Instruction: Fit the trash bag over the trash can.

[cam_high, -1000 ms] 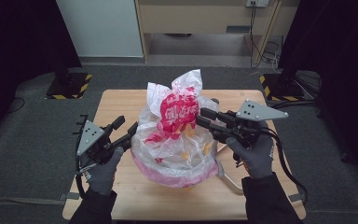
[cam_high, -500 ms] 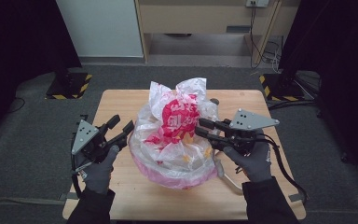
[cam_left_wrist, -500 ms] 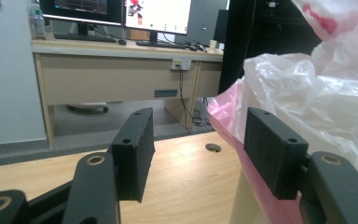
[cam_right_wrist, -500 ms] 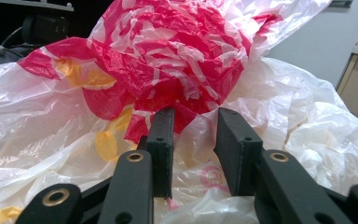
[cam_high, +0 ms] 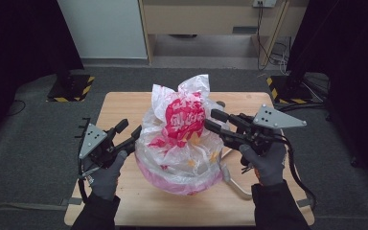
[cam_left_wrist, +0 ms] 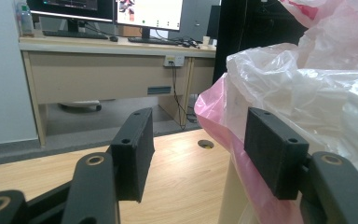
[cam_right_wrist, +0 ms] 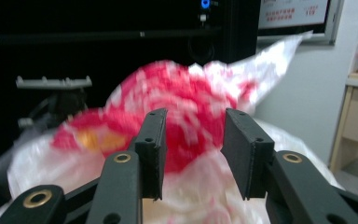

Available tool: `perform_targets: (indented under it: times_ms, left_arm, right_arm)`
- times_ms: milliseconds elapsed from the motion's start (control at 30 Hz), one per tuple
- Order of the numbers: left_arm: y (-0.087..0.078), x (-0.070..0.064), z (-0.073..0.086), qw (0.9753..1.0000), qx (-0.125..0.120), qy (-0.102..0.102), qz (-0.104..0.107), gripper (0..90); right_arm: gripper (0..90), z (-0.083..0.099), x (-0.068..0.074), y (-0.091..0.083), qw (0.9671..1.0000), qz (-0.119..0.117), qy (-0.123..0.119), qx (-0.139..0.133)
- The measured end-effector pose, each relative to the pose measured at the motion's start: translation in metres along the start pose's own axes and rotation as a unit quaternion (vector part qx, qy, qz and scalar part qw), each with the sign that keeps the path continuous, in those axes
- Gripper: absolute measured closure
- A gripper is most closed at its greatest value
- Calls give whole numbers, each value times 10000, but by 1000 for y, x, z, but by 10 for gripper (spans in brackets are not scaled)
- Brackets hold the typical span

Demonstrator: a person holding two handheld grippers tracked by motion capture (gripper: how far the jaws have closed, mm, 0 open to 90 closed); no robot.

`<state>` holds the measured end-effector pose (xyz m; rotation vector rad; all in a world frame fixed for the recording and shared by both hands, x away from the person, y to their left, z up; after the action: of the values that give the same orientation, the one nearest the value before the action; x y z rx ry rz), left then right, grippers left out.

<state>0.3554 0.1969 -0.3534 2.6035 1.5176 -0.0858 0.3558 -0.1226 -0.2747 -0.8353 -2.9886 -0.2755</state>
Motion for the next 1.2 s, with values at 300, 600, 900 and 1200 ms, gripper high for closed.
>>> perform_targets:
  times_ms: [300,600,900,1200]
  left_arm:
    - [0,1,0,10000,-27,-48,-3,418]
    - [0,2,1,10000,6,6,-7,416]
    - [0,2,2,10000,16,12,-5,416]
    - [0,2,2,10000,20,12,-7,414]
  right_arm:
    - [593,-21,5,28,9998,144,-35,-119]
    - [633,12,9,40,9939,41,-411,1023]
    - [635,18,8,33,9907,-59,-376,1304]
    - [637,25,6,27,9854,-201,-434,1633]
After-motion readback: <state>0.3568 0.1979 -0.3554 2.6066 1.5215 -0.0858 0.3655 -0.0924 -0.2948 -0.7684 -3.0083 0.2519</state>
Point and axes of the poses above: each handheld gripper's, and its own axes: y roughly forward along the jaws, z roughly out of its underside, x roughly to its left, the point moved 4 cm from there along y, roughly forward along the jaws, and after that the axes turned 10 degrees about -x, right-handed, at the moved point
